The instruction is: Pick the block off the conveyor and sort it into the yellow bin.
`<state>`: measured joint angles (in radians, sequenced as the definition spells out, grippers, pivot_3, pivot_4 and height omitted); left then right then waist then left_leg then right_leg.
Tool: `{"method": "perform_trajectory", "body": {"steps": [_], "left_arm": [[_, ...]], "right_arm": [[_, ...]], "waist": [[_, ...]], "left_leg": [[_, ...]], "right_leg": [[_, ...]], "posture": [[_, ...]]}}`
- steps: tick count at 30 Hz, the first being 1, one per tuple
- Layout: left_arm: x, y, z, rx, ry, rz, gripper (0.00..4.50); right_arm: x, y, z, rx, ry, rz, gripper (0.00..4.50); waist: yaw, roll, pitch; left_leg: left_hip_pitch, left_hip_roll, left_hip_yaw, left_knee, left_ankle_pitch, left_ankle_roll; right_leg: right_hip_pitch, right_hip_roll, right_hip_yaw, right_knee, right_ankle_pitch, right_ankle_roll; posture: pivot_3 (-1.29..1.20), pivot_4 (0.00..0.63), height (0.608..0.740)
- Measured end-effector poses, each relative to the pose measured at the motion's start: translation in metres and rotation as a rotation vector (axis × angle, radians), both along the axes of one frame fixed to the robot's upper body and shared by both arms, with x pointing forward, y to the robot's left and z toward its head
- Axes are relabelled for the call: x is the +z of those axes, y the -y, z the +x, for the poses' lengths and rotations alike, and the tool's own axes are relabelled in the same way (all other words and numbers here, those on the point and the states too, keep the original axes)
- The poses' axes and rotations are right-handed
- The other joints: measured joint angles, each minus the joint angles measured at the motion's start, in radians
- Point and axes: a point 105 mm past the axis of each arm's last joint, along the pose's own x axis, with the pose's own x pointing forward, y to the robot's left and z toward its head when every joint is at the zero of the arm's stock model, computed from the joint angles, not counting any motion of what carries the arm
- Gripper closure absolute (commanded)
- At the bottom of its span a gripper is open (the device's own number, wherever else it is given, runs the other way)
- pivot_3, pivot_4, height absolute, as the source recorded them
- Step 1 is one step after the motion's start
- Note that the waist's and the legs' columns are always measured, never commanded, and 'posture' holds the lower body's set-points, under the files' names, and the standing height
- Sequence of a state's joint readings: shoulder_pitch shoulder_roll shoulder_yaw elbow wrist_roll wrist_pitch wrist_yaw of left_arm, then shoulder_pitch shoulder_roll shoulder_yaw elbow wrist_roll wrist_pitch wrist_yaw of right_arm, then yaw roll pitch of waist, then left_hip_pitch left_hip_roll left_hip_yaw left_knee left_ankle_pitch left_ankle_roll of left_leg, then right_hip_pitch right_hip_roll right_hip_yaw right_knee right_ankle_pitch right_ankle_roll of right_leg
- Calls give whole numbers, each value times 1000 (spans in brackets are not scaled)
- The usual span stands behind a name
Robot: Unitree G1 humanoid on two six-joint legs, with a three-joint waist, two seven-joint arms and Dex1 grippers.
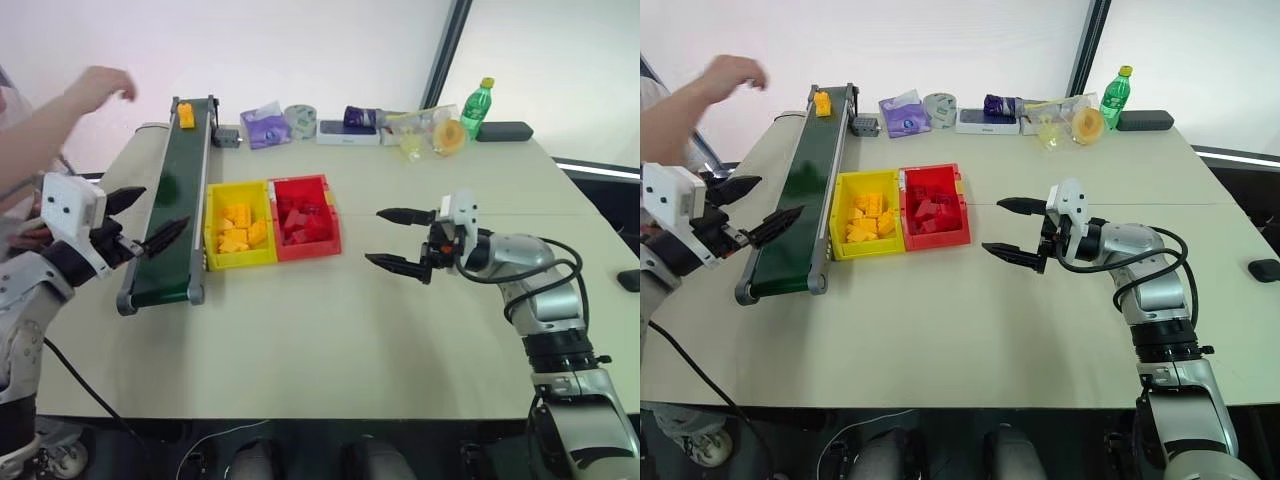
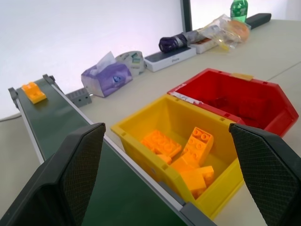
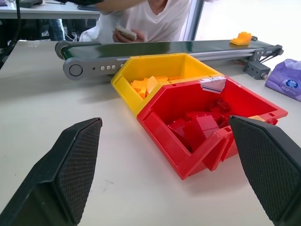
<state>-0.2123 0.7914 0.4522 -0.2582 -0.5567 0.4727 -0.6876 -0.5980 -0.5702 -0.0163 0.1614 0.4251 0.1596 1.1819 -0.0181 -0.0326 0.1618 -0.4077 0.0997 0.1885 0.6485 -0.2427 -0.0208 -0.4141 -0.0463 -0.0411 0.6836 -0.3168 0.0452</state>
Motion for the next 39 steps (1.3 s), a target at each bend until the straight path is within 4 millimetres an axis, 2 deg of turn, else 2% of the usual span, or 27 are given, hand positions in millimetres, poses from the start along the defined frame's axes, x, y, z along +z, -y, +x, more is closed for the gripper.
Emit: {"method": "perform_trajectory", "body": {"steps": [12,23,39], "left_arm": [[-7,1,-3,2,-25,-47,57],[-20,2,-13,115,-32,-76,57],[-21,-6,-11,148,-28,-70,57]], "right_arm": [[0,0,0,3,-1,-1,0],[-1,0,-1,9,-5,-3,0],[-2,1,1,11,-11,-11,0]], "waist": [[0,0,0],[1,0,0],[0,0,0]], "left_leg": [[0,0,0,0,0,0],[0,0,0,0,0,0],[0,0,0,0,0,0]], "right_leg": [[0,0,0,0,0,0],[0,0,0,0,0,0],[0,0,0,0,0,0]], "posture": [[0,150,740],[0,150,740],[0,150,740]]}}
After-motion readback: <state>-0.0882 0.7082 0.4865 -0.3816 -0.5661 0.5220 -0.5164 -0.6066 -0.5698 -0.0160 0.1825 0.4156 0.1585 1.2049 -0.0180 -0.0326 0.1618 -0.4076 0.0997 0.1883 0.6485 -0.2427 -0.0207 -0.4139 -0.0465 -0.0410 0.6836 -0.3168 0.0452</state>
